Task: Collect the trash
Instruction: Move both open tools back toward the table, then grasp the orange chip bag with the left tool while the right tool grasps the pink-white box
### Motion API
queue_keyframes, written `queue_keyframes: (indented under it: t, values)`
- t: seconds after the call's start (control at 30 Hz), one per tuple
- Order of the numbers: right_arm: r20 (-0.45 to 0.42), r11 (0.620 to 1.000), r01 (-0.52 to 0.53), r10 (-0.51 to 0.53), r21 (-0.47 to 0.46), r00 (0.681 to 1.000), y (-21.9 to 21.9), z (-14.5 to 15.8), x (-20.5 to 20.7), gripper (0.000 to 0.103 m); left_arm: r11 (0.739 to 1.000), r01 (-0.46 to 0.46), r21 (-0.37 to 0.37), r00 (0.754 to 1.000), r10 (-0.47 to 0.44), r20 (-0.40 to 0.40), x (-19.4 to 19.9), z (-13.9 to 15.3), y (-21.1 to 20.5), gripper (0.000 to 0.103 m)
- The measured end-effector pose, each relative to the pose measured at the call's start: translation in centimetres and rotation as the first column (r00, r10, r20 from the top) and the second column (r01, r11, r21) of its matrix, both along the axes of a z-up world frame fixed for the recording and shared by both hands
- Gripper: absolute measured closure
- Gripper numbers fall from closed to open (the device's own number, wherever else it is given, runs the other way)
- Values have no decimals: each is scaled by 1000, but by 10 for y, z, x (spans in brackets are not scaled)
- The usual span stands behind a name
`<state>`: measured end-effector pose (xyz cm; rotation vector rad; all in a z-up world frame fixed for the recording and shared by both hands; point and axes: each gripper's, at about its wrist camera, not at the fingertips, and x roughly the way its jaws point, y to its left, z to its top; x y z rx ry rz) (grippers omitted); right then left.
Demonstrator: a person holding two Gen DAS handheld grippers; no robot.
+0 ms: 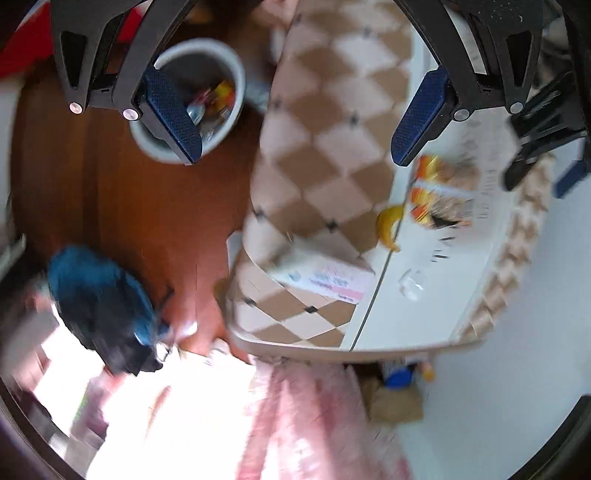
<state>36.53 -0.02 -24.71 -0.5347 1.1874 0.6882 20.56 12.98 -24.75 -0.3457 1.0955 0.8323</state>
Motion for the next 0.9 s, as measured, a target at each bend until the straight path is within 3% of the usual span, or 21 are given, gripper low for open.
queue_keyframes:
  t: [0.17, 0.33, 0.4, 0.43, 0.53, 0.6, 0.67, 0.73, 0.8, 0.87, 0.9]
  values:
    - [45, 976, -136, 145, -169, 988, 89, -62, 39, 0, 998, -41, -44, 998, 38, -54, 9, -40, 46, 2]
    - [-17, 952, -223, 225, -209, 974, 130, -95, 65, 0, 998, 61, -26, 995, -62, -75, 28, -56, 59, 2]
    - [-50, 951, -232, 226, -203, 973, 133, -103, 70, 11, 992, 128, -10, 988, -128, -86, 38, -57, 57, 2]
    - [-77, 957, -220, 209, -190, 975, 131, -104, 72, 29, 986, 166, -13, 983, -166, -82, 42, -56, 57, 2]
    - [-106, 974, -168, 153, -150, 983, 118, -101, 70, 35, 955, 297, -7, 952, -297, -70, 49, -48, 49, 2]
    - [-152, 986, -95, 73, -139, 986, 99, -96, 68, 38, 909, 416, 4, 907, -415, -76, 49, -39, 39, 3]
    - [-174, 993, -28, 7, -117, 985, 74, -89, 59, 39, 818, 575, 13, 815, -571, -94, 48, -31, 21, 3]
    - [-185, 994, 42, -60, -96, 981, 46, -81, 45, 39, 703, 711, 1, 697, -704, -140, 45, -29, 3, 2]
    - [-209, 994, 80, -93, -72, 973, 27, -78, 32, 41, 620, 783, -38, 605, -775, -184, 43, -33, -11, 3]
    - [-230, 990, 121, -133, -66, 964, 9, -79, 20, 43, 529, 843, -93, 496, -833, -243, 41, -44, -26, 2]
    - [-240, 987, 147, -159, -68, 958, 2, -82, 15, 44, 503, 857, -116, 461, -847, -266, 44, -51, -28, 2]
